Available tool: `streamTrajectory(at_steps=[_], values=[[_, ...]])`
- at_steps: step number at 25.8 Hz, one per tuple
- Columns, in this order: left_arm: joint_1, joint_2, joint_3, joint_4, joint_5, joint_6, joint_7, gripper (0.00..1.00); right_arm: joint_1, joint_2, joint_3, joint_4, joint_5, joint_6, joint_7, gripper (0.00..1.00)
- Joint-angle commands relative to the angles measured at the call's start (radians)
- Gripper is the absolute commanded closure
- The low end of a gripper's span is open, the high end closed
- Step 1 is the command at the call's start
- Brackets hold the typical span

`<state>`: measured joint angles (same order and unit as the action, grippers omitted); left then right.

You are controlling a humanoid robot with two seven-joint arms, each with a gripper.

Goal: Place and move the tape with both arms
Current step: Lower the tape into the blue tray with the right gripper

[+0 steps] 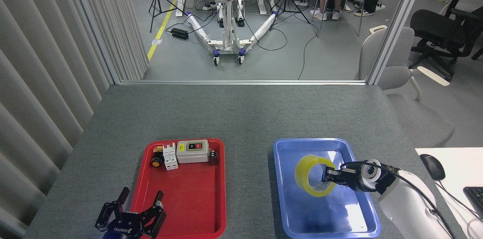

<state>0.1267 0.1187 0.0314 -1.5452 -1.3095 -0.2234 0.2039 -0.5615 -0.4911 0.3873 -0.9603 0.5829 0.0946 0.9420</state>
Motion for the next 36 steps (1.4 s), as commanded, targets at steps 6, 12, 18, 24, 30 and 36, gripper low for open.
streamTrajectory(at_steps=[6,12,18,24,30,36], values=[[-0.007,-0.002,0.081,-0.003,0.032,0.025,0.026,0.00,0.003,-0.001,-0.002,-0.002,0.008,-0.001,-0.002,0.70],[0.002,-0.005,0.074,-0.041,0.024,0.122,0.046,0.00,0.003,-0.001,-0.004,-0.002,0.008,-0.001,-0.002,0.57],[0.008,-0.008,0.068,-0.046,0.026,0.116,0.046,0.00,0.005,0.003,-0.007,-0.002,0.008,-0.003,-0.003,0.56],[0.045,-0.022,0.055,-0.061,0.024,0.114,0.054,0.00,0.006,0.003,-0.007,-0.002,0.008,-0.003,-0.017,0.48],[0.053,-0.036,0.055,-0.062,0.024,0.114,0.054,0.00,0.006,-0.001,-0.007,-0.002,0.008,-0.009,-0.020,0.47],[0.067,-0.037,0.055,-0.081,0.024,0.104,0.054,0.00,0.005,-0.004,-0.008,-0.014,0.008,-0.016,-0.026,0.46]])
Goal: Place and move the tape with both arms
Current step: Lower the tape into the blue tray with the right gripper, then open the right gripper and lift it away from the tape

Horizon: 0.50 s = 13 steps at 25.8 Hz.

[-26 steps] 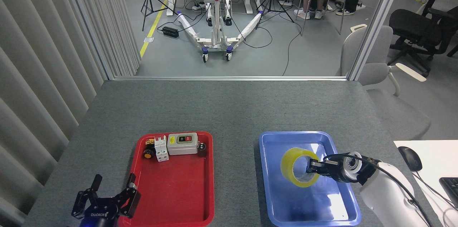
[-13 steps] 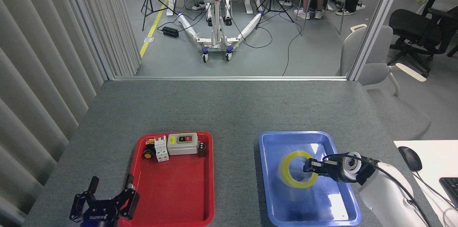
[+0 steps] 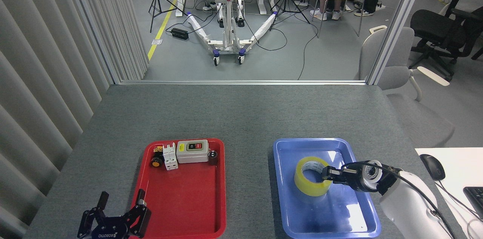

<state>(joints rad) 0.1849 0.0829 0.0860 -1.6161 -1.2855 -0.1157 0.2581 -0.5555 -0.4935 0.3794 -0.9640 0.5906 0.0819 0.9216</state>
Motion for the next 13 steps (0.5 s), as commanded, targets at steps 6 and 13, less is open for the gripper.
streamTrajectory(at_steps=[6,13], values=[[0.018,-0.026,-0.002,-0.024,-0.002,-0.004,0.000,0.00,0.008,-0.073,-0.007,-0.067,0.006,-0.039,-0.118,0.36],[0.042,-0.055,0.000,-0.047,-0.008,-0.004,0.000,0.00,0.118,-0.108,-0.275,-0.124,0.239,-0.318,-0.400,0.28]])
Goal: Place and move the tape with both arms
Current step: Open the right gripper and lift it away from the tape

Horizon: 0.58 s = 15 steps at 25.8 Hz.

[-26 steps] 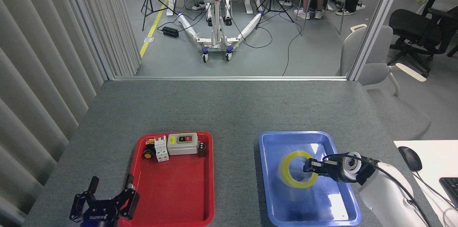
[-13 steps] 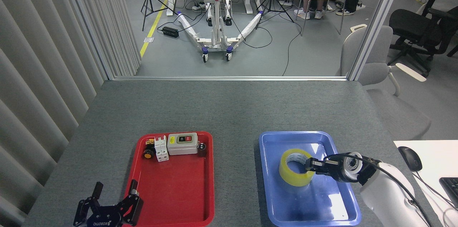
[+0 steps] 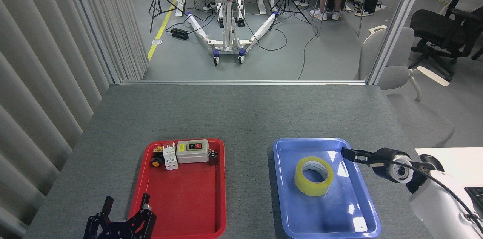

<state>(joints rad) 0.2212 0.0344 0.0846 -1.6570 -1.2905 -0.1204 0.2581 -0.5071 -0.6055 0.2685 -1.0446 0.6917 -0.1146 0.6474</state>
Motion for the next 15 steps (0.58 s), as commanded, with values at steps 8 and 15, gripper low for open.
streamTrajectory(at_steps=[8,15], values=[[0.001,-0.008,0.003,-0.004,-0.001,0.007,0.000,0.00,0.418,0.240,-0.502,-0.457,0.588,-0.194,-0.515,0.24],[0.003,-0.008,0.007,-0.004,0.000,0.008,0.000,0.00,0.685,0.216,-0.486,-0.597,0.589,-0.053,-0.678,0.02]])
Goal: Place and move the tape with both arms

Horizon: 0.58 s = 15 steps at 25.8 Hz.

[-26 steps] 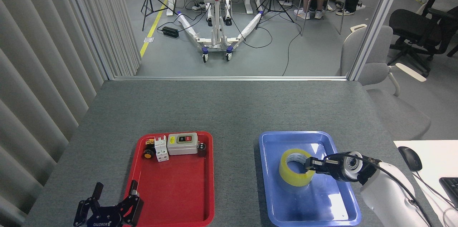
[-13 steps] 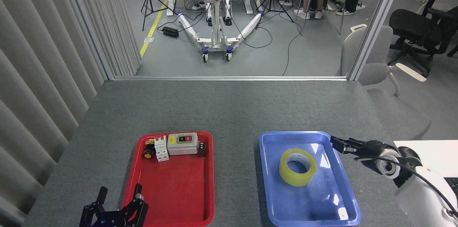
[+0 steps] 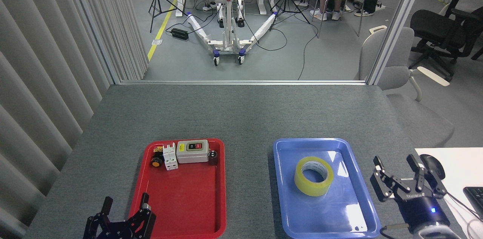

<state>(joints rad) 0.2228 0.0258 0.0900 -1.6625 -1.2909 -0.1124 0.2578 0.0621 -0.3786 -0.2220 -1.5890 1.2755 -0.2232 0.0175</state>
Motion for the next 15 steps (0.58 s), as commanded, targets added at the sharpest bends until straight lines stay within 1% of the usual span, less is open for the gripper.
streamTrajectory(at_steps=[1,2,4,8,12,15], values=[[0.003,0.000,0.002,0.000,0.001,0.000,0.000,0.00,0.150,-0.016,0.006,-0.065,0.005,0.068,-0.048,0.01],[0.004,0.002,0.002,0.000,0.001,-0.001,0.000,0.00,0.176,-0.016,0.007,-0.072,0.005,0.071,-0.048,0.01],[0.006,0.002,0.001,0.000,0.001,-0.003,0.000,0.00,0.194,-0.008,0.004,-0.078,0.005,0.071,-0.051,0.00],[0.006,0.005,-0.001,0.000,0.001,-0.003,0.000,0.00,0.196,-0.019,0.009,-0.077,-0.002,0.053,-0.057,0.00],[0.000,0.010,-0.001,0.003,-0.001,-0.003,-0.002,0.00,0.202,-0.023,0.024,-0.078,-0.004,-0.011,-0.062,0.00],[0.000,0.011,-0.001,0.003,0.001,-0.004,-0.003,0.00,0.203,-0.043,0.026,-0.080,-0.005,-0.015,-0.062,0.00]])
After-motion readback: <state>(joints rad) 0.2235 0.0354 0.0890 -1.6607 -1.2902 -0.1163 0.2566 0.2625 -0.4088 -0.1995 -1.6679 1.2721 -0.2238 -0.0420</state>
